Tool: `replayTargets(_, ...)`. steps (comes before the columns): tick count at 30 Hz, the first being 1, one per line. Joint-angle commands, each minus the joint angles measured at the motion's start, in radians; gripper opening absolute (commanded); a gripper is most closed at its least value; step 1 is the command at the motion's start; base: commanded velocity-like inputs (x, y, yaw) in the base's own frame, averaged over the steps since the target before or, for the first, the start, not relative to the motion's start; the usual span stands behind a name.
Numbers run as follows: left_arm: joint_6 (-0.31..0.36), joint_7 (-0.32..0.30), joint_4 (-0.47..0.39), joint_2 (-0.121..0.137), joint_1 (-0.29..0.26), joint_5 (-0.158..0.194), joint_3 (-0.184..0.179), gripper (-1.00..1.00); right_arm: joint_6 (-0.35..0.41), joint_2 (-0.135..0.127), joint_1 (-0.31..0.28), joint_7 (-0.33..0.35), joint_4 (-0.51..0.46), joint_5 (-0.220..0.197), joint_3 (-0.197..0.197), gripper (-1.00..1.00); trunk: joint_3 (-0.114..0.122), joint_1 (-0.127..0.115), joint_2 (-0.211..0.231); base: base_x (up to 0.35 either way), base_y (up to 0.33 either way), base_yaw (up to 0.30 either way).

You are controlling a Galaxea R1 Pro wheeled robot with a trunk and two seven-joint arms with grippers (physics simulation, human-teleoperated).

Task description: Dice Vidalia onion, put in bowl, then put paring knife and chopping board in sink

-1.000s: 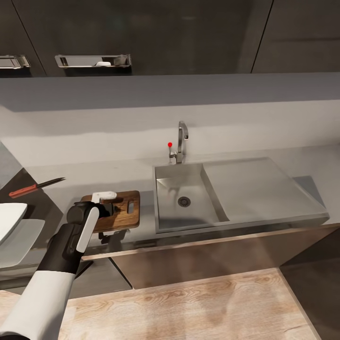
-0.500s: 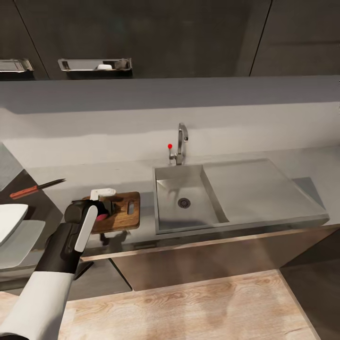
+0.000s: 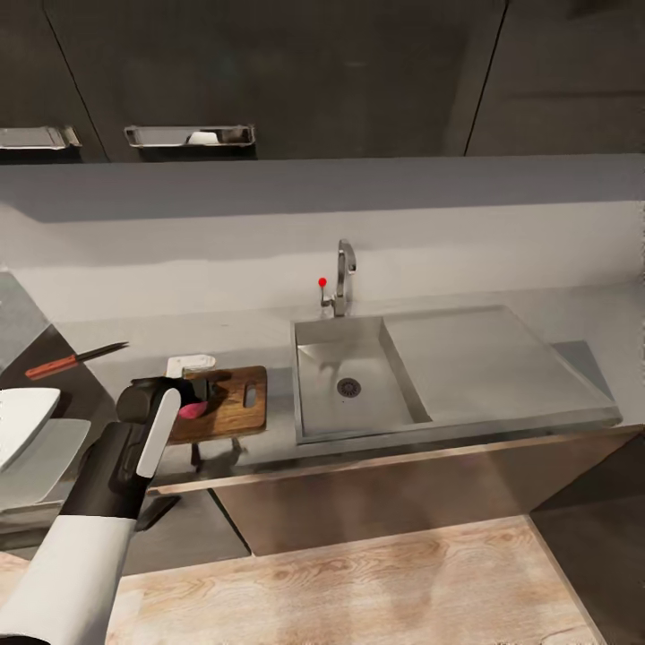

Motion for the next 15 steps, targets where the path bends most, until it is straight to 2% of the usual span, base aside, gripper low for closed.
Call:
replayTargets(1,0.003,0.01,-0.002,0.001,-0.001,0.01,-0.002,1.0,0.0,0.0,0.0,-0.006,-0.001,0.003,0.002,1.0,-0.001,0.0,-0.002,-0.285,0.0,0.0)
replayTargets(15,0.003,0.01,-0.001,0.001,-0.001,0.01,-0.003,1.0,0.0,0.0,0.0,-0.006,-0.001,0.003,0.002,1.0,0.0,0.0,-0.002,-0.336,0.0,0.0)
